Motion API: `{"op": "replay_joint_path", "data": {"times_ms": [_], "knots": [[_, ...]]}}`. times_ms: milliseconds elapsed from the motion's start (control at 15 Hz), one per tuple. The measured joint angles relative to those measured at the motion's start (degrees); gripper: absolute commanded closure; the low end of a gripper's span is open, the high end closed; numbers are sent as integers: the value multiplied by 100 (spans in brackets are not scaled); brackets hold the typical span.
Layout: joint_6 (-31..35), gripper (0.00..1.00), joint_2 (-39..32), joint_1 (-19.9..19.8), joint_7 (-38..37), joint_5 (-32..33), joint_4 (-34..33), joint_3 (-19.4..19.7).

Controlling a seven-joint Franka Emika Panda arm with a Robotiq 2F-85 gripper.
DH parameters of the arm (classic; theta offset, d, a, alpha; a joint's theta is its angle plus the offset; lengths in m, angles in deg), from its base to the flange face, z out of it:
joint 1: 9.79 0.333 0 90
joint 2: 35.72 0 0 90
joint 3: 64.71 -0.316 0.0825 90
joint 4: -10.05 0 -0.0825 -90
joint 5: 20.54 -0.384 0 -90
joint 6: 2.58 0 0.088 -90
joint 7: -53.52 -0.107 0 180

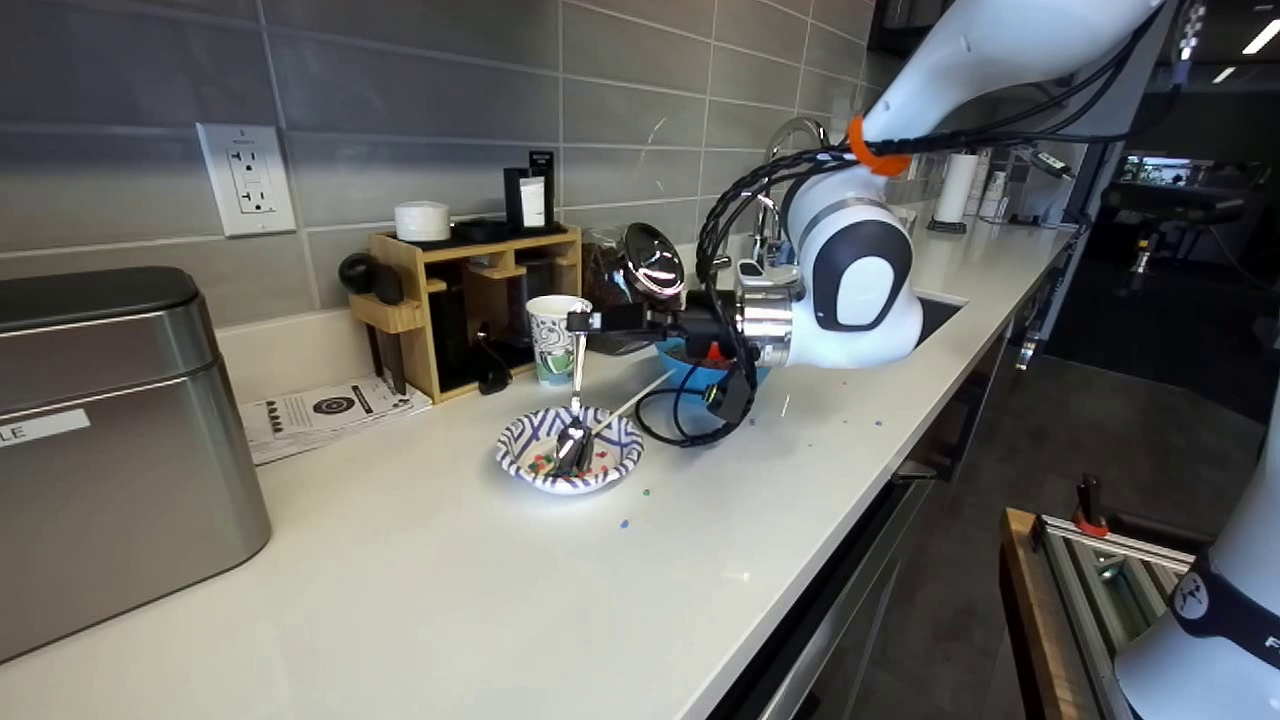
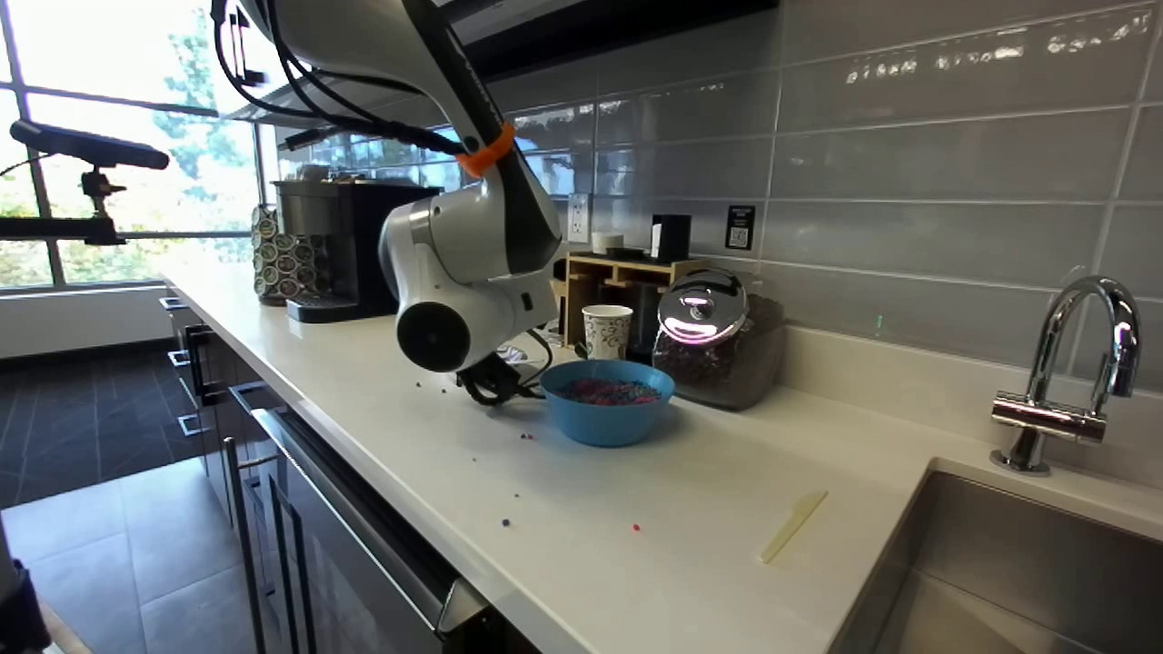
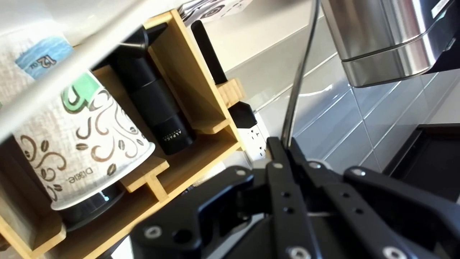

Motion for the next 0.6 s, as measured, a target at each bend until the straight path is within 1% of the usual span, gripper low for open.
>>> {"op": "replay_joint_path", "data": {"times_ms": [600], "knots": [[-28,100,299,-5,396,0,271,-1]]}}
